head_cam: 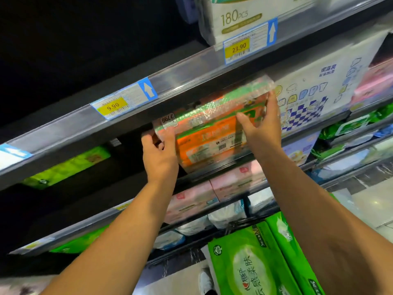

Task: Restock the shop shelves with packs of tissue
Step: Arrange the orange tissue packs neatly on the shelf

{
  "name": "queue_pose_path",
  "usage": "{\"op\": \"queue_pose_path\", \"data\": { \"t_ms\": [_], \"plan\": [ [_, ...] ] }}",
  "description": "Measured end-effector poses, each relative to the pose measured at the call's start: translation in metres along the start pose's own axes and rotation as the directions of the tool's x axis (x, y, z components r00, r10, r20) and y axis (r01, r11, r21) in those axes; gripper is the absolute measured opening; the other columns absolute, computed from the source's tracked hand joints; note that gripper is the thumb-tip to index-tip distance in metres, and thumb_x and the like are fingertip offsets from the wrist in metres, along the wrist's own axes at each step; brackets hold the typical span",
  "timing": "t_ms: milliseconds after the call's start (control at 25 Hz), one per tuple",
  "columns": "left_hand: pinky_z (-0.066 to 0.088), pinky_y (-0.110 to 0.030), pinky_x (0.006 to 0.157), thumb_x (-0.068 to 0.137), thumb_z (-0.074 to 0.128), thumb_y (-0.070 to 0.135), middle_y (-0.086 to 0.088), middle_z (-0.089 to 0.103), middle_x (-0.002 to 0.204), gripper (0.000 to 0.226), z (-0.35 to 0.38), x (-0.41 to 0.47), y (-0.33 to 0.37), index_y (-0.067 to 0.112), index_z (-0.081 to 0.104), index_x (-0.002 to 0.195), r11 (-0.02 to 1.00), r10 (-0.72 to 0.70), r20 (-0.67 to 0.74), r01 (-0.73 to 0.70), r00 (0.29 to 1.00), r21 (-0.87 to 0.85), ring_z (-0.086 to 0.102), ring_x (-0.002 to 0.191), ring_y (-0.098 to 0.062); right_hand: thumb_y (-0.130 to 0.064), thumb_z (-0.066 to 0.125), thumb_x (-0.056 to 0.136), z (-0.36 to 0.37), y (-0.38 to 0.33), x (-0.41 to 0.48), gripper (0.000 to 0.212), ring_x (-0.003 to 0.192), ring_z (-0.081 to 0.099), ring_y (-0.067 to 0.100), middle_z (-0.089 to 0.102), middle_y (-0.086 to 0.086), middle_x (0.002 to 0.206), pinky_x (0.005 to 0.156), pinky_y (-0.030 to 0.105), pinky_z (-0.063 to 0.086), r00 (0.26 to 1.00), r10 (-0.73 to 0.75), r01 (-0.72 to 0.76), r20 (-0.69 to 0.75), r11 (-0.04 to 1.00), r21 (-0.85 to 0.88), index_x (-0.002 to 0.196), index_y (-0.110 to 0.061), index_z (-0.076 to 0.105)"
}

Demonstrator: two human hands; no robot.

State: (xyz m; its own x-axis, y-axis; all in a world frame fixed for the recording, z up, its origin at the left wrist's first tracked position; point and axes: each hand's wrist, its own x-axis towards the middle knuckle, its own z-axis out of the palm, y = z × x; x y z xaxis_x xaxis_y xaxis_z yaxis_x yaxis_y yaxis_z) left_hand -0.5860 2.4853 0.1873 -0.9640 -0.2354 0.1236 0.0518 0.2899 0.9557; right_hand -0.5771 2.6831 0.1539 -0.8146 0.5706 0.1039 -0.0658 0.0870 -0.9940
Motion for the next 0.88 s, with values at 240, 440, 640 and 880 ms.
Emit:
{"op": "queue_pose_path", "data": {
  "t_ms": [240, 440, 640, 880],
  "plan": [
    [0.042, 0.001, 0.065, 0.091, 0.063, 0.031, 0.005, 0.058, 0.11, 0.04, 0.017, 0.033, -0.031, 0.025, 0.043, 0.125, 0.997, 0.05, 0.017, -0.05, 0.999, 0.06, 0.058, 0.09, 0.009, -0.038, 0.076, 0.076, 0.036, 0.039, 0.015, 0.096, 0.142, 0.03, 0.022, 0.025, 0.012, 0.155, 0.109, 0.045, 0.04, 0.938, -0.329, 0.274, -0.112, 0.898, -0.344, 0.152, -0.017, 0.02],
    [0.041, -0.013, 0.071, 0.085, 0.072, 0.024, 0.01, 0.055, 0.099, 0.039, 0.016, 0.042, -0.075, 0.031, 0.036, 0.1, 0.933, -0.066, 0.282, -0.041, 0.957, 0.358, 0.054, 0.089, -0.003, -0.042, 0.087, 0.06, 0.058, 0.086, 0.002, 0.121, 0.147, 0.005, 0.036, 0.002, 0.024, 0.155, 0.115, 0.056, 0.022, 0.987, -0.154, 0.097, -0.044, 0.795, -0.598, 0.153, -0.027, 0.013],
    [0.037, -0.028, 0.064, 0.085, 0.067, 0.044, -0.007, 0.062, 0.084, 0.044, 0.026, 0.079, -0.086, 0.002, 0.063, 0.1, 0.785, -0.111, 0.272, -0.084, 0.956, 0.614, 0.061, 0.082, -0.027, -0.04, 0.086, 0.062, 0.074, 0.093, 0.016, 0.111, 0.14, 0.015, 0.042, 0.005, 0.023, 0.153, 0.113, 0.053, 0.026, 0.99, -0.101, 0.013, -0.097, 0.756, -0.654, 0.151, -0.028, 0.021],
    [0.041, -0.032, 0.091, 0.091, 0.056, 0.049, -0.013, 0.054, 0.133, 0.085, 0.035, 0.099, -0.094, 0.013, 0.009, 0.152, 0.75, -0.173, 0.319, -0.085, 0.932, 0.656, 0.052, 0.115, -0.034, -0.033, 0.089, 0.061, 0.095, 0.101, 0.038, 0.105, 0.129, 0.032, 0.039, 0.02, 0.017, 0.148, 0.097, 0.044, 0.047, 0.982, -0.052, -0.071, -0.18, 0.788, -0.611, 0.145, -0.023, 0.026]
  ]
}}
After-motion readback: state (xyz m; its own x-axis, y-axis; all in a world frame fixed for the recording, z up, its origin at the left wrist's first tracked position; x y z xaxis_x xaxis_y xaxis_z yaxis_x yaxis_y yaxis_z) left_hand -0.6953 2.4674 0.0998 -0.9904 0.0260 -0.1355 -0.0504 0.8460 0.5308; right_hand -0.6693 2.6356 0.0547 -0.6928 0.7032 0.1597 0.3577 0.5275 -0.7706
